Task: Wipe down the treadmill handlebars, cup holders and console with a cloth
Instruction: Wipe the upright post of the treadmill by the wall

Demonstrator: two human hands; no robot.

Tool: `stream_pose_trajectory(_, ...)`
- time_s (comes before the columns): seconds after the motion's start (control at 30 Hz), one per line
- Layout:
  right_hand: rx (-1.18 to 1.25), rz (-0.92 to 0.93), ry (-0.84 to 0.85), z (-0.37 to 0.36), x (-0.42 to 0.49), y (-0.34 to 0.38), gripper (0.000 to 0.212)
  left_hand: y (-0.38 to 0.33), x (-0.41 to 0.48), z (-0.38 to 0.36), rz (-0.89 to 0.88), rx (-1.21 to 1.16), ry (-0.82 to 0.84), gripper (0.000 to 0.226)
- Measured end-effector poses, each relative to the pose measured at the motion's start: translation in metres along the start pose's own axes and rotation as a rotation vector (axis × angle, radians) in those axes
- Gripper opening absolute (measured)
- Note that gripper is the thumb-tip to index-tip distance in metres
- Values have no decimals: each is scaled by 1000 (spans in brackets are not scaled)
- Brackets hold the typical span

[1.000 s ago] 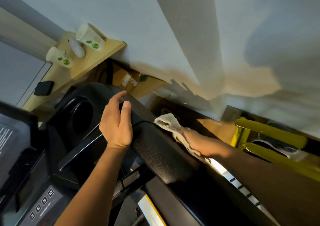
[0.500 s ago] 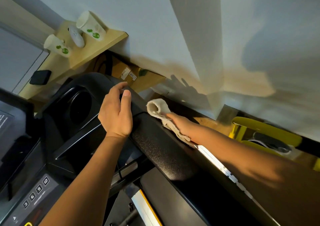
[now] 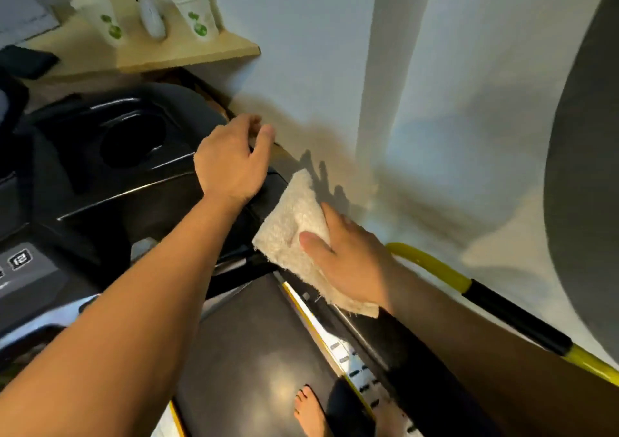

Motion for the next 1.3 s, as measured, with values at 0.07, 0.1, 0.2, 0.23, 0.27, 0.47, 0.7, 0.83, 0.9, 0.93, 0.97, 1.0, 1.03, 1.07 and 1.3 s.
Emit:
stream_pose_trajectory(0.07, -319, 117, -205, -13, -31, 13, 74, -1, -4, 0, -45, 5, 27, 56)
stream_pose_trajectory(0.1, -468, 161, -291, -25, -45, 17, 80, -3, -8, 1, -81, -3, 51, 56)
stream_pose_trajectory(0.2, -724, 315, -375, -59, -70, 24, 81, -6, -31, 15, -185, -191, 96, 53)
stream_pose_trajectory(0.23, -792, 340, -369, -66, -69, 24, 78, -4, -43, 24, -177, -307, 102, 48)
stream_pose_trajectory(0.27, -839, 353, -370, -67, -63, 27, 77, 0, -56, 34, -154, -389, 96, 45)
stream_pose_trajectory(0.47, -750, 400, -255, -38, 4, 75, 70, 25, -143, 67, -40, -36, 287, 26)
stream_pose_trajectory(0.7, -159, 44, 36, -8, 24, 52, 62, 13, -165, 69, -50, 85, 311, 25)
stream_pose_trajectory(0.83, -295, 101, -45, -13, -32, 9, 72, 5, -166, 70, -83, 142, 238, 32)
stream_pose_trajectory(0.9, -502, 116, -145, -19, -50, -3, 79, 7, -166, 68, -94, 124, 247, 40)
stream_pose_trajectory(0.93, -626, 128, -239, -24, -59, -5, 80, 7, -167, 68, -99, 111, 258, 41)
stream_pose_trajectory(0.97, -741, 147, -325, -31, -65, -6, 81, 7, -167, 68, -106, 101, 264, 41)
stream_pose_trajectory(1.0, -831, 175, -385, -39, -67, -5, 82, 7, -167, 68, -109, 94, 273, 39)
stream_pose_trajectory(1.03, -900, 195, -421, -45, -64, -3, 83, 7, -166, 69, -103, 79, 286, 37)
stream_pose_trajectory(1.07, -962, 218, -450, -50, -58, 1, 82, 8, -166, 69, -90, 65, 306, 35)
stream_pose_trajectory(1.3, -1082, 182, -388, -49, -18, 41, 83, 10, -166, 75, -45, -90, 203, 27)
Point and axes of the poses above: each hand's wrist, its own x-axis towards the middle knuckle, its own z-axis out of the back of the hand, y = z × x, the point moved 5 cm from there along x, towards the middle knuckle, and after that the axes turned 14 degrees about -z, right-handed, at the moved point
